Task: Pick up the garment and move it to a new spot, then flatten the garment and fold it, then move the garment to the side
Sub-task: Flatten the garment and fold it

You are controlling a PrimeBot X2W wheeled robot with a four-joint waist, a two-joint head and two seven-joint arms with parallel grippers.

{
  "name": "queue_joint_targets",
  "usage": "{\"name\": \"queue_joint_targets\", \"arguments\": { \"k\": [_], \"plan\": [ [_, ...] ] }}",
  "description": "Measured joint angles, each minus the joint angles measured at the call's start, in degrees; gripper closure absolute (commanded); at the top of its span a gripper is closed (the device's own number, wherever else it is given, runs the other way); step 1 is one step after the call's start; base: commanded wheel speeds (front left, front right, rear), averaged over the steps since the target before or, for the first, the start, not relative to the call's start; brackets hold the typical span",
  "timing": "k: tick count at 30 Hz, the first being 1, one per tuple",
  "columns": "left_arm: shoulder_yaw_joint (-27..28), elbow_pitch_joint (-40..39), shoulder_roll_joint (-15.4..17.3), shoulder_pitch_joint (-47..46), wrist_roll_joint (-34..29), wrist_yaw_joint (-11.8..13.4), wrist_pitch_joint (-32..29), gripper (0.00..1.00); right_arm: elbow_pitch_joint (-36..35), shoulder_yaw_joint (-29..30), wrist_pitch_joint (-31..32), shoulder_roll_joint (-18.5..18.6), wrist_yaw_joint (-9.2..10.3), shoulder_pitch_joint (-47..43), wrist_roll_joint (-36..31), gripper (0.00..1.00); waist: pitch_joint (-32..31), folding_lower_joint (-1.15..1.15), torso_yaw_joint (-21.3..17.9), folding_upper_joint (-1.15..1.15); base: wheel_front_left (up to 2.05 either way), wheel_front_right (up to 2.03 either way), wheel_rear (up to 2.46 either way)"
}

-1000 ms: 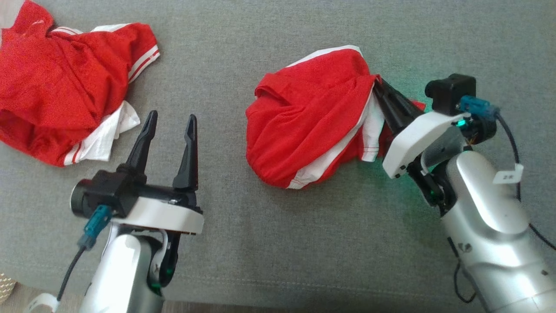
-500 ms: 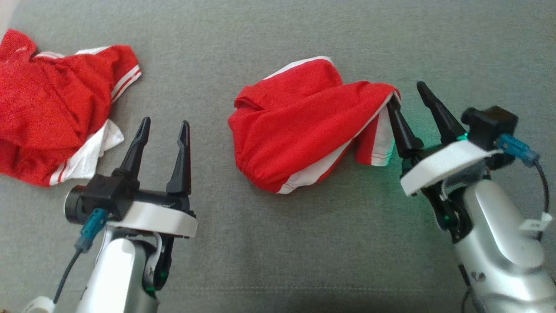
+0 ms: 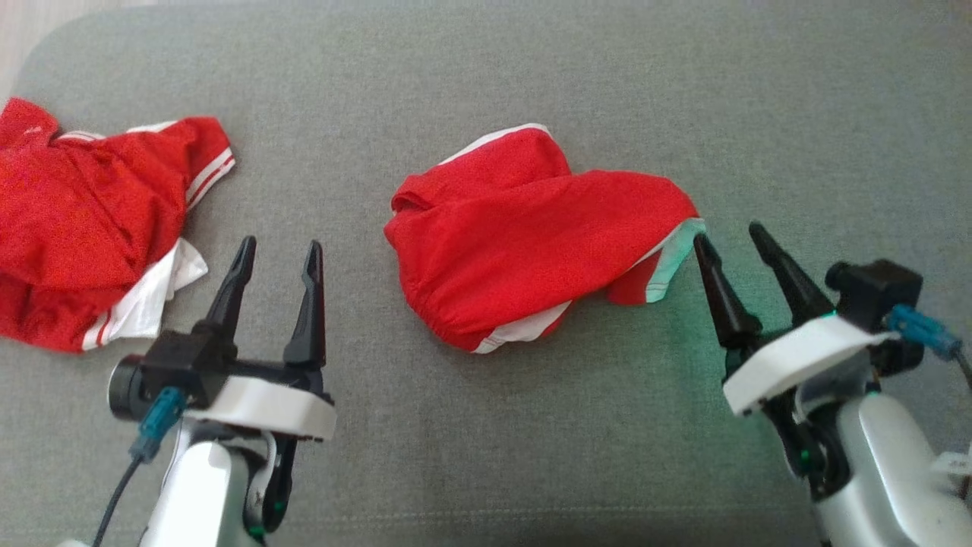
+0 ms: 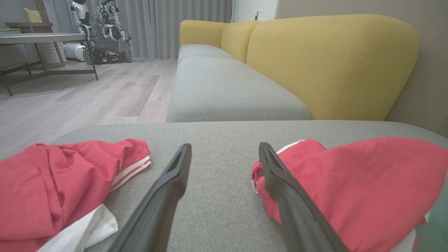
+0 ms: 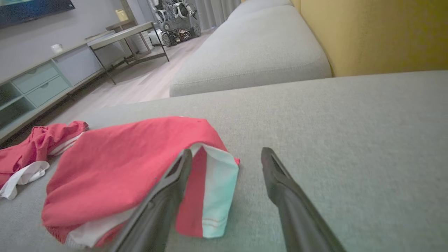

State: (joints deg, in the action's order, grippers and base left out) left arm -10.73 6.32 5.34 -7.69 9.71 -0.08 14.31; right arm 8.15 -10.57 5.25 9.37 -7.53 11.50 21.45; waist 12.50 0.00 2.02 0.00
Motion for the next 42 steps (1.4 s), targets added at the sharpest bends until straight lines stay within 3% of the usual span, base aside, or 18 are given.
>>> {"name": "queue_joint_targets", "arguments": {
  "k": [17, 24, 42],
  "plan": [
    [0.4, -1.3, 0.7, 8.1, 0.0, 1.9, 0.0, 0.0, -9.6, 3.6, -1.6, -3.1, 0.0, -9.3, -8.2, 0.0, -6.5, 0.0, -1.9, 0.0, 0.0, 0.0, 0.0],
    [0.4, -2.7, 0.9, 10.4, 0.1, 2.7, -0.4, 0.0, -11.2, 3.8, -2.8, -3.5, 0.0, -12.9, -11.4, 0.0, -8.2, 0.0, -2.1, 0.0, 0.0, 0.0, 0.0],
    [-0.2, -3.3, 1.2, 11.2, 0.6, 3.2, -1.1, 0.0, -11.3, 4.3, -3.3, -5.0, 0.0, -14.5, -11.9, 0.0, -7.9, 0.0, -2.3, 0.0, 0.0, 0.0, 0.0]
  ]
}}
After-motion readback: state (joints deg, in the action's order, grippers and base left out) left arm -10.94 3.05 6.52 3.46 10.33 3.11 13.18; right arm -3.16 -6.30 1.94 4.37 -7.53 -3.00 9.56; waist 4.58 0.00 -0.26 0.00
